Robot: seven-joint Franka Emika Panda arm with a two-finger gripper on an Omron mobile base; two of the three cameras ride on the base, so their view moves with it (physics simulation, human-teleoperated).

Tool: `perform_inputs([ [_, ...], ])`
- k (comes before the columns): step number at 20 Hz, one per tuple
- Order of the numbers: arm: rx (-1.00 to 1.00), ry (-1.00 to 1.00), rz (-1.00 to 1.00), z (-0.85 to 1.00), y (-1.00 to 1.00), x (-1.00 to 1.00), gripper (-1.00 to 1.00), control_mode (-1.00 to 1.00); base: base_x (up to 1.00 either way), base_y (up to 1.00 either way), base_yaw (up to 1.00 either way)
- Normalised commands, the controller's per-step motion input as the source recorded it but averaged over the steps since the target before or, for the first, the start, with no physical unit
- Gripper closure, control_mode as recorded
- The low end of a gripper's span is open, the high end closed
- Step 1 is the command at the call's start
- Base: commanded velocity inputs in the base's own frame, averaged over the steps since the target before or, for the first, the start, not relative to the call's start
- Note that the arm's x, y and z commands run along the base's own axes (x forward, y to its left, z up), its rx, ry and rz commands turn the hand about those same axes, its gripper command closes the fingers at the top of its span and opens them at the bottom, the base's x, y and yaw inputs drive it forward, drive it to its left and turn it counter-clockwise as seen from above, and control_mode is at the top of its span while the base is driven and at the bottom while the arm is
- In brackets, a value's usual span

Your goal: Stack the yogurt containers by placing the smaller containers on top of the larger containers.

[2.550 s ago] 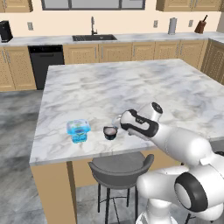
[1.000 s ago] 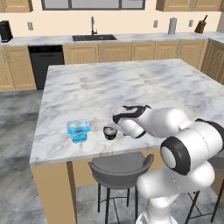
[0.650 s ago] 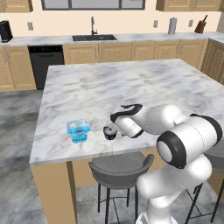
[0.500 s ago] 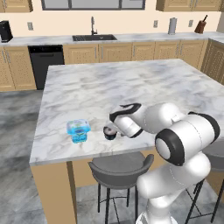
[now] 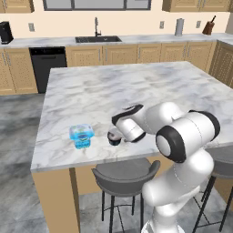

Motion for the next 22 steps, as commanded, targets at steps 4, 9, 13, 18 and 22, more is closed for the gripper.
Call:
perform_inputs([
  [4, 0.00, 0.00, 0.00, -0.13, 0.08, 0.14, -1.00, -1.00, 0.00, 0.00, 0.00],
  [9, 0.00, 0.00, 0.00, -0.13, 0.10, 0.15, -1.00, -1.00, 0.00, 0.00, 0.00],
  [13, 0.00, 0.00, 0.00, -0.14, 0.06, 0.14, -1.00, -1.00, 0.00, 0.00, 0.00],
  [18, 0.00, 0.00, 0.00, -0.14, 0.03, 0.13, -1.00, -1.00, 0.00, 0.00, 0.00],
  [22, 0.00, 0.01, 0.00, -0.12, 0.08, 0.12, 1.00, -1.00, 0.00, 0.00, 0.00],
])
